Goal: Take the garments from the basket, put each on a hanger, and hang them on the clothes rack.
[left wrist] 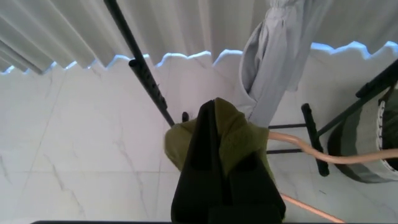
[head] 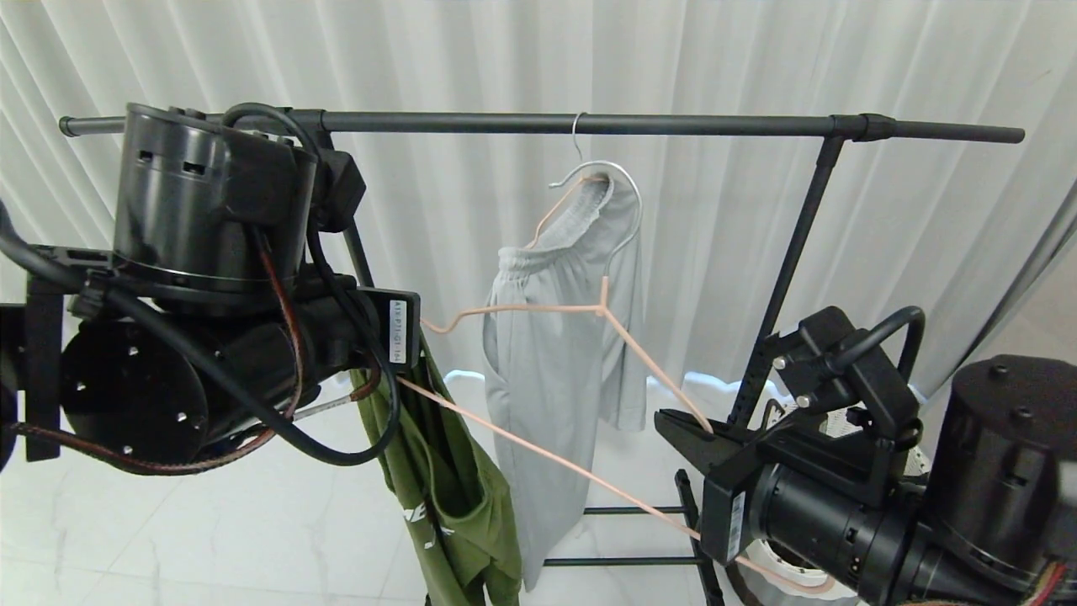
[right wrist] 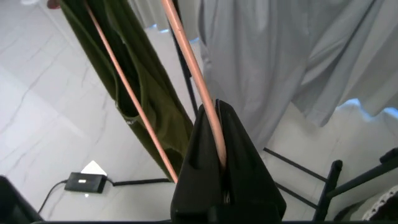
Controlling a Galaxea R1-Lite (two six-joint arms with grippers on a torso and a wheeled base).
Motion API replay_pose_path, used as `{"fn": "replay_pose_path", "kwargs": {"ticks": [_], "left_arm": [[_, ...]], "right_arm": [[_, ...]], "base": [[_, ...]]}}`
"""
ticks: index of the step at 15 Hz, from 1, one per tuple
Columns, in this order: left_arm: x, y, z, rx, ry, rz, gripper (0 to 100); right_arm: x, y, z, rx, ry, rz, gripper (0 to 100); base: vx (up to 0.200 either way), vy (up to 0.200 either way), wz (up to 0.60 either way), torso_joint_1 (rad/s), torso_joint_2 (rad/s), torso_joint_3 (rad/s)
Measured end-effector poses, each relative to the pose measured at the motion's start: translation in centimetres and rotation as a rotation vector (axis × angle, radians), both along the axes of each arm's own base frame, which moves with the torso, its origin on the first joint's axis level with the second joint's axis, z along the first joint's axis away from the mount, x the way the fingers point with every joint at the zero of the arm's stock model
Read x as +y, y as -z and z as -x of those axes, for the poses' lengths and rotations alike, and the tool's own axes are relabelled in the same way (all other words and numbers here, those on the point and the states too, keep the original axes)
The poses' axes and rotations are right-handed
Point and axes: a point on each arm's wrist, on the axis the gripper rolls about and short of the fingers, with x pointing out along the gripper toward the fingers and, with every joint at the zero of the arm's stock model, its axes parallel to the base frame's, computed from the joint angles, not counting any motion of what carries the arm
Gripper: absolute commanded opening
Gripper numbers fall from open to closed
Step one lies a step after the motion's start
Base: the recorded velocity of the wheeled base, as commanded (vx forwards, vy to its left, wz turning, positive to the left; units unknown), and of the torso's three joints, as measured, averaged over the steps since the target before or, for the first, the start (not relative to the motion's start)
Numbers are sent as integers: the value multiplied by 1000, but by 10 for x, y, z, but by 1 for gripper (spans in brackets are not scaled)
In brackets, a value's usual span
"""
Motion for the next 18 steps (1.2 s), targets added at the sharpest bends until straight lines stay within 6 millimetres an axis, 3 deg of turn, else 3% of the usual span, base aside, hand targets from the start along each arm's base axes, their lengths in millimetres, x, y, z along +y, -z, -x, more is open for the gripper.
{"fn": "replay_pose_path", "kwargs": {"ticks": [12, 18], "left_arm": [[-19, -20, 25, -44, 85, 166, 0], [-20, -27, 29, -58, 94, 198, 0]], "right_arm": [[45, 30, 5, 3, -79, 18, 0], [50, 39, 8, 11, -51, 46, 0]], "base": [[0, 0, 0, 0, 0, 0], [0, 0, 0, 0, 0, 0]]}}
